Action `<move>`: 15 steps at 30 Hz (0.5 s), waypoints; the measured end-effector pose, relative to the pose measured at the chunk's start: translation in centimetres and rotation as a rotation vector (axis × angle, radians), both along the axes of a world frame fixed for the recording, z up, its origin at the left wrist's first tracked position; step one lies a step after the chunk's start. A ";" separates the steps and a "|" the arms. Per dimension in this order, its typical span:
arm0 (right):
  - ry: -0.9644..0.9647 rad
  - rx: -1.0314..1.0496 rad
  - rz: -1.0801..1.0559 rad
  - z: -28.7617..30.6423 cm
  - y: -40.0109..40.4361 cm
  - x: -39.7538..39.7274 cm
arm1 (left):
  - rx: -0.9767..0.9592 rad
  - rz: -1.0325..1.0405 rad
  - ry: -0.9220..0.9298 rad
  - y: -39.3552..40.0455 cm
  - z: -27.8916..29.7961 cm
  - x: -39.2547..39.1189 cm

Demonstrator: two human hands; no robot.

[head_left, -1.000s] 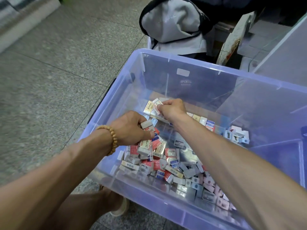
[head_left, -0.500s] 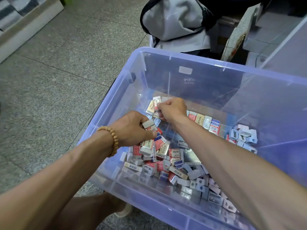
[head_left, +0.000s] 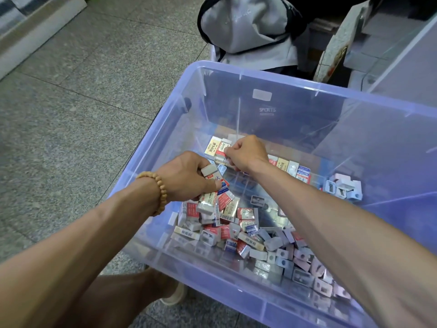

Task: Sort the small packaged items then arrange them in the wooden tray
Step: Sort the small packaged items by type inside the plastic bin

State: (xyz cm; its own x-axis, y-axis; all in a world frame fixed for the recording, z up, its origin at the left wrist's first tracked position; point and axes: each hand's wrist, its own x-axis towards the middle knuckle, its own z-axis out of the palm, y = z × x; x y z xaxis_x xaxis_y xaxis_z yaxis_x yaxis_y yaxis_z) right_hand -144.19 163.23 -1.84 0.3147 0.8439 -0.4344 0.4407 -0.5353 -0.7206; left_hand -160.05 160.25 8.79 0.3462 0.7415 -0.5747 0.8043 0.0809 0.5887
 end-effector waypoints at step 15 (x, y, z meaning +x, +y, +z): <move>0.485 -0.018 0.168 6.7 -7.9 3.2 | -0.017 -0.019 -0.072 -0.2 0.1 1.1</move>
